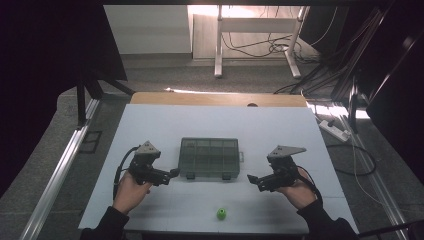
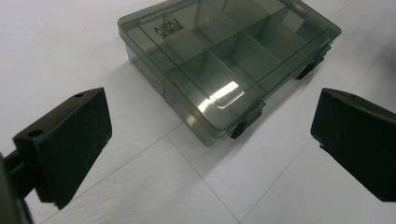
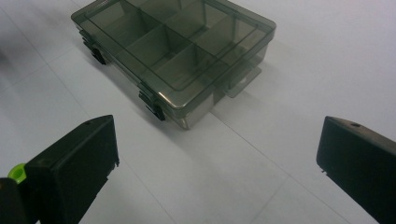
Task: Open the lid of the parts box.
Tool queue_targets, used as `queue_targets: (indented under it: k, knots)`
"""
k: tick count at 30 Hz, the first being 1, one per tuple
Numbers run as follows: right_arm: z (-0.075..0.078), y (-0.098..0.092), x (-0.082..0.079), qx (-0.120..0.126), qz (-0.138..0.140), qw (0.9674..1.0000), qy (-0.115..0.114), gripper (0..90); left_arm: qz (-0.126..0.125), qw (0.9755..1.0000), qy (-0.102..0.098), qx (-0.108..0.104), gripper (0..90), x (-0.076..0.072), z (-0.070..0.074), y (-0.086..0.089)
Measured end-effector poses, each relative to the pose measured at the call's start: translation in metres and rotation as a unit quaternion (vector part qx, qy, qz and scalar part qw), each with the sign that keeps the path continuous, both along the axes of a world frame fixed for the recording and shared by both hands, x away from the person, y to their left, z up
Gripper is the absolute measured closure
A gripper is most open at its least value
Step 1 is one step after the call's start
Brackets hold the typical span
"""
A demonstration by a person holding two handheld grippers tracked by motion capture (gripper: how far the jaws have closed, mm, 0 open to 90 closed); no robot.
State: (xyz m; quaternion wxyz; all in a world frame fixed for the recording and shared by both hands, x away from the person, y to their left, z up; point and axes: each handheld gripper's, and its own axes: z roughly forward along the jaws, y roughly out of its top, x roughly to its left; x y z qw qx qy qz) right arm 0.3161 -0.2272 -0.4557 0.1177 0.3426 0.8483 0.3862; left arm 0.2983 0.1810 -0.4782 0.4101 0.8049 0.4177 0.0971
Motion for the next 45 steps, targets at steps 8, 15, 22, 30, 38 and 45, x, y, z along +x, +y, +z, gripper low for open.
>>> queue_targets:
  k: [8,15,22,30,38,45]
  knots:
    - [-0.004,0.013,0.008,0.004,0.008,0.9999,0.006,0.0,0.004,0.9999,-0.006,0.010,0.0,0.009,-0.001,-0.007]
    - [-0.009,0.024,0.015,0.001,0.012,0.9992,0.038,0.0,-0.005,1.0000,0.000,0.007,0.0,0.015,-0.004,-0.012]
    - [-0.015,0.031,0.024,-0.003,0.006,0.9991,0.042,0.0,-0.003,1.0000,-0.007,0.006,0.0,0.015,-0.013,-0.015]
    - [-0.019,0.036,0.018,-0.033,0.013,0.9982,0.049,0.0,0.000,1.0000,-0.006,-0.001,0.0,0.013,-0.022,-0.014]
    - [-0.025,0.036,0.013,-0.059,0.018,0.9976,0.032,21.1,-0.001,0.9997,-0.015,0.019,0.0,0.006,-0.022,-0.015]
    - [-0.032,0.034,0.012,-0.067,0.046,0.9961,0.035,49.7,-0.006,0.9999,-0.008,0.003,0.0,0.004,-0.020,-0.015]
